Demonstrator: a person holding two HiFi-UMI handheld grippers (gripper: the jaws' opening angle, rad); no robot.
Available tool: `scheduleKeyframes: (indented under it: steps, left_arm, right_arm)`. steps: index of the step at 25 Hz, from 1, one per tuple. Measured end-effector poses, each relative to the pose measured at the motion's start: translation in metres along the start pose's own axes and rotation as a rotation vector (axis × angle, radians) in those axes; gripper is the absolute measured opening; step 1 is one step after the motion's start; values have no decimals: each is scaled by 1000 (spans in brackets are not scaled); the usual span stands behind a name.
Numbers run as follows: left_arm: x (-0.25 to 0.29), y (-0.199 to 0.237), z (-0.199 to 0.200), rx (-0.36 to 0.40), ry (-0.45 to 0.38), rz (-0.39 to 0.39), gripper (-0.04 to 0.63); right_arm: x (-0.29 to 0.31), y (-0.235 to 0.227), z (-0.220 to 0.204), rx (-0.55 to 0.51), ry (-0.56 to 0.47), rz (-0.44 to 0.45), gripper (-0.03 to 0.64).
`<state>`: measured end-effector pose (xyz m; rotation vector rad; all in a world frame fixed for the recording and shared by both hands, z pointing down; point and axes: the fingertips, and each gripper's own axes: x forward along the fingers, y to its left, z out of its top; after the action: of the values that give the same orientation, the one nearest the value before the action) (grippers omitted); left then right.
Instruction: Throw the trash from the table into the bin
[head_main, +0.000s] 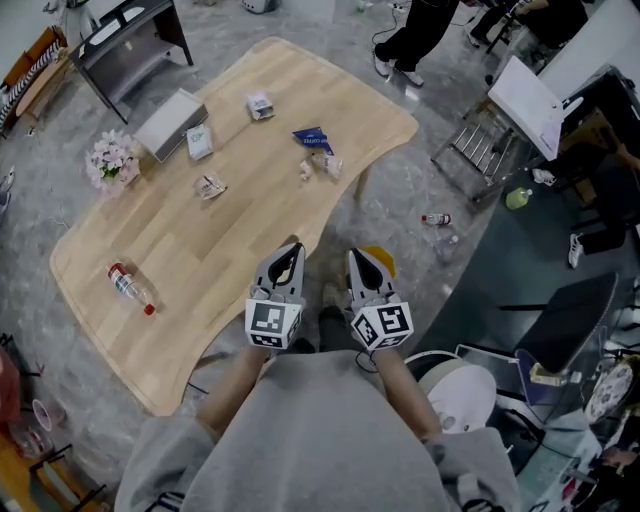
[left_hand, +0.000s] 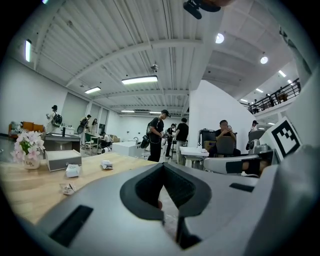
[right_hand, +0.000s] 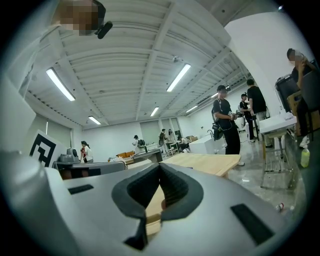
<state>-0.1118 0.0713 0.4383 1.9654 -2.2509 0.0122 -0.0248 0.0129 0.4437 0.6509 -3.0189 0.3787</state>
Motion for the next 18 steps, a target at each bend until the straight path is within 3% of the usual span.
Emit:
scheduleKeyframes:
  steps: [18]
  left_arm:
    - [107,49,0,-21,55,127,5]
  right_arm:
    - [111,-69,7,15,77,133,5]
